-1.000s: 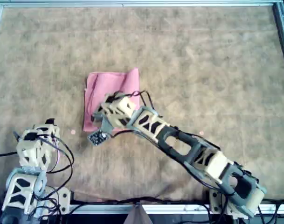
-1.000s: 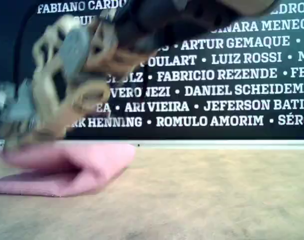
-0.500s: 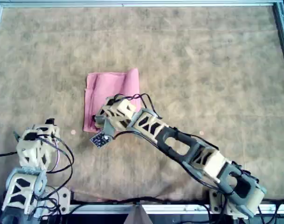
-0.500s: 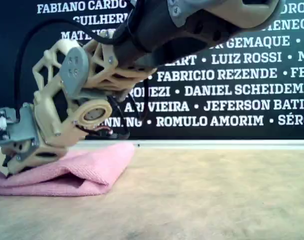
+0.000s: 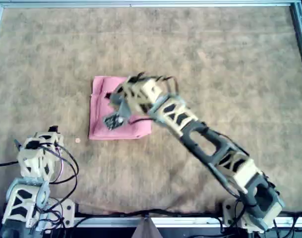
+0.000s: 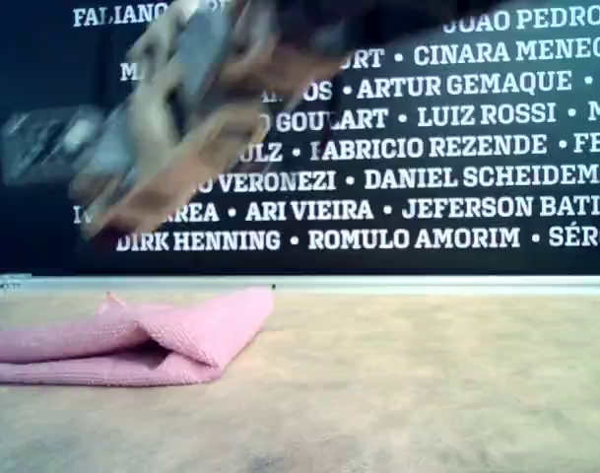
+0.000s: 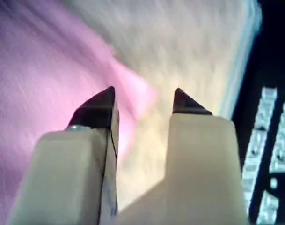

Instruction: Fold a cloth

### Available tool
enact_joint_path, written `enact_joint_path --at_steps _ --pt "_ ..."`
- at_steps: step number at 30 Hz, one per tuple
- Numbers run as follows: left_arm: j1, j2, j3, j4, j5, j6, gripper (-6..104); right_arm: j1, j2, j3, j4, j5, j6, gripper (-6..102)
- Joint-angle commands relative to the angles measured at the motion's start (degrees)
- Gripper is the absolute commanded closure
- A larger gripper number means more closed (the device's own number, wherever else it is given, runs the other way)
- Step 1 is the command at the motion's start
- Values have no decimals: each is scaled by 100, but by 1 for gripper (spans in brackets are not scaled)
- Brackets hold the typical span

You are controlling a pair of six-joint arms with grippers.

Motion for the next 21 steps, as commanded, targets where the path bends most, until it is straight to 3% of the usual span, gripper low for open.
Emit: enact_joint_path --at_steps 1,9,17,21 --pt "114 18 -114 -97 -26 18 47 -176 1257 -369 1380 35 35 48" --pt "114 18 -114 -97 -9 18 47 -554 2312 -237 4052 44 44 48" --pt "114 18 -114 -97 18 9 47 -888 3779 1714 4219 53 -35 48" --pt "114 18 -114 -97 35 -26 47 -1354 4711 2531 4210 53 -35 56"
